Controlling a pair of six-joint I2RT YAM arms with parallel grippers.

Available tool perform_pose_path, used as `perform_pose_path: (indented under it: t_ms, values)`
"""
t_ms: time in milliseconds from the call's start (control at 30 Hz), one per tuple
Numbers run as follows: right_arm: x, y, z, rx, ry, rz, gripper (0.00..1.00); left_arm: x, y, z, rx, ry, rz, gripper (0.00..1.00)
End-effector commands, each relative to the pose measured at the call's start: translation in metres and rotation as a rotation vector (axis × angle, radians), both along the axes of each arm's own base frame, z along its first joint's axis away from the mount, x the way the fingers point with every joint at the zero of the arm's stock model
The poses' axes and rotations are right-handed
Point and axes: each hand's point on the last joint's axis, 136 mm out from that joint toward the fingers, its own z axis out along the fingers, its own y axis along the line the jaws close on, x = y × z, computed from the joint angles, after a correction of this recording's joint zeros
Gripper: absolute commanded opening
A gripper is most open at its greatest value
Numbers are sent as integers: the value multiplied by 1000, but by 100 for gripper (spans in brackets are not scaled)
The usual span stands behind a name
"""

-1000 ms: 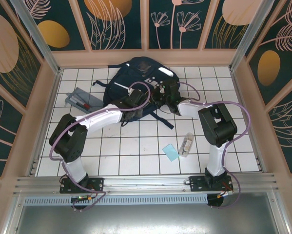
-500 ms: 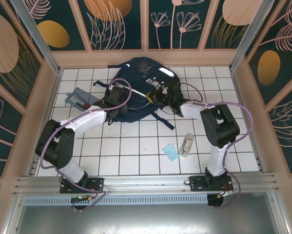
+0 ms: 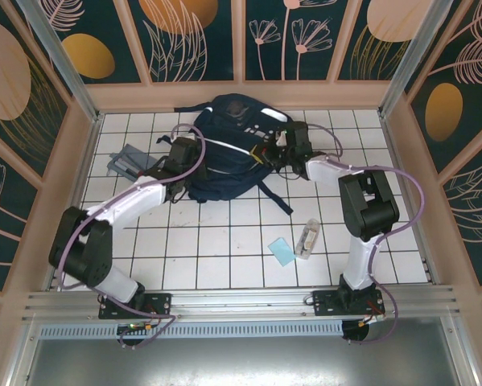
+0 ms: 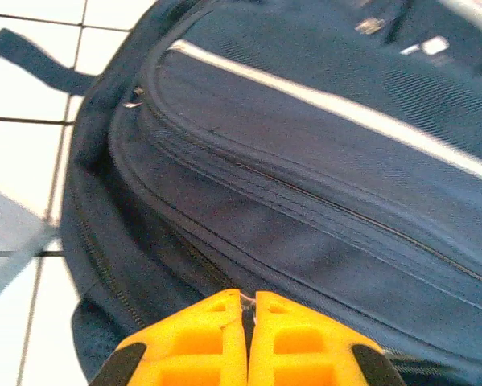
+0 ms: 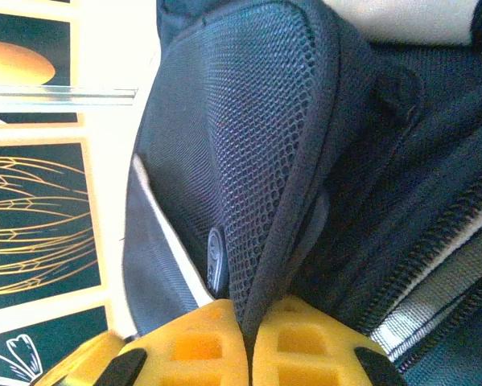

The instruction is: Pack the student bag

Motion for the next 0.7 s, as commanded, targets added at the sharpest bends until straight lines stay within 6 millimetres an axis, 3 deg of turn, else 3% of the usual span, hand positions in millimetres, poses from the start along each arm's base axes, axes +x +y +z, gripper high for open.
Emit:
perform_pose_path:
  t_ms: [0,33,100,200,333,467,600,667]
  values:
    - [50,-26,13,-111,-178,-60,0,-26,-31,49,-235,-60,-65,0]
    - [52,-24,10,-115,-173,-54,0,-32,-42,58,-274,-72,-85,0]
    - [56,-23,7,-129,-167,-47,3,-53,-63,50,-329,-47,-115,0]
    - [56,-27,12,-163,-172,-45,31,-65,-84,43,-451,-23,-138,0]
    - [38,-42,35,-230,-198,-61,55,-60,-99,40,-503,-40,-134,0]
    - [-4,-56,55,-229,-186,-64,62,-46,-117,49,-501,-93,-157,0]
    - [-44,-56,54,-164,-114,-36,65,-32,-136,50,-516,-103,-194,0]
    - [-59,-51,48,-102,-77,-45,66,-32,-143,41,-521,-83,-213,0]
